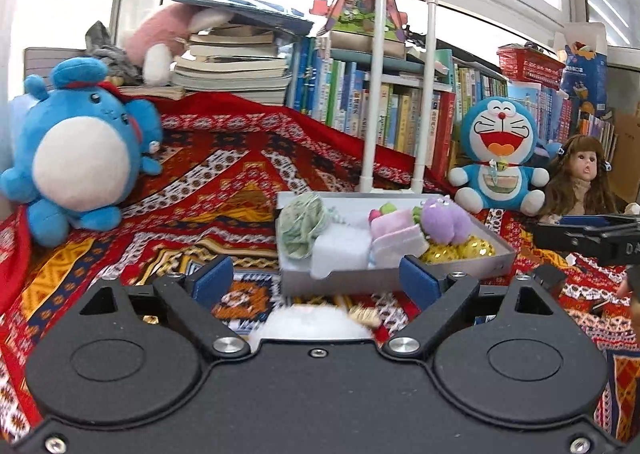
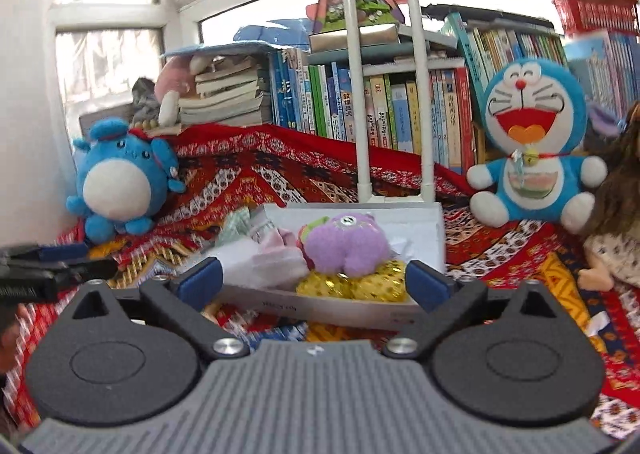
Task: Organize soft objects
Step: 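Grasp the white fluffy ball with the left tool while the right tool grasps the blue patterned cloth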
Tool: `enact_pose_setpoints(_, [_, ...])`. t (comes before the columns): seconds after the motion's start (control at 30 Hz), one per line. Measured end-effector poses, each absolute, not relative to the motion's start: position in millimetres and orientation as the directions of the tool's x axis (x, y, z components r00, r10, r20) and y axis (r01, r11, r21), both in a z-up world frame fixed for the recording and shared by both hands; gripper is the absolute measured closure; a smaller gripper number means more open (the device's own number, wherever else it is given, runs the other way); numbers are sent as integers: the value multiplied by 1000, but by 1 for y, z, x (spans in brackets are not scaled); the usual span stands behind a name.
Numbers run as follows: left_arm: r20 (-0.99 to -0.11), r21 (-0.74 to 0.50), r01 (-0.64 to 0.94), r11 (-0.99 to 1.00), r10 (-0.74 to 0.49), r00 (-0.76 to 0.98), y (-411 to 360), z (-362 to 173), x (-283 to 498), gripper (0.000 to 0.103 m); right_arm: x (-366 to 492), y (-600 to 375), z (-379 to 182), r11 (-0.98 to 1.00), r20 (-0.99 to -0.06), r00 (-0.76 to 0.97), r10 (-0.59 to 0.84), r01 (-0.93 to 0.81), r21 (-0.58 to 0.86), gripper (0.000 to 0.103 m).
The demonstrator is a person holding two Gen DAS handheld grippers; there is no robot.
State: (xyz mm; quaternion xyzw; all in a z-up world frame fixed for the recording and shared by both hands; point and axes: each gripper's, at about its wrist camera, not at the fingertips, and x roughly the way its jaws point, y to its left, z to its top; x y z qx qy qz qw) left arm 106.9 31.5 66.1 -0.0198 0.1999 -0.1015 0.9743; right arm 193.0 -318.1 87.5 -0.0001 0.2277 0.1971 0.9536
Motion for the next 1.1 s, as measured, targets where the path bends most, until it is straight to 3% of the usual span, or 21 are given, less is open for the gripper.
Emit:
enact_pose_setpoints(0.3, [-424,-129,151,980,-192,885,45,39,87,11,164,-325,63,899,-503,786,358,-435,-40,0])
enact_pose_setpoints(0.87, [-491,-148,118,982,-177,853,33,11,104,12,148,-279,37,741,-600,704,380,-620,-259,25])
enact_pose_setpoints(1.1, [-510,-175,110,978,-186,840,32,3,111,15,154,-273,31,737,-604,702,377,-623,-264,28])
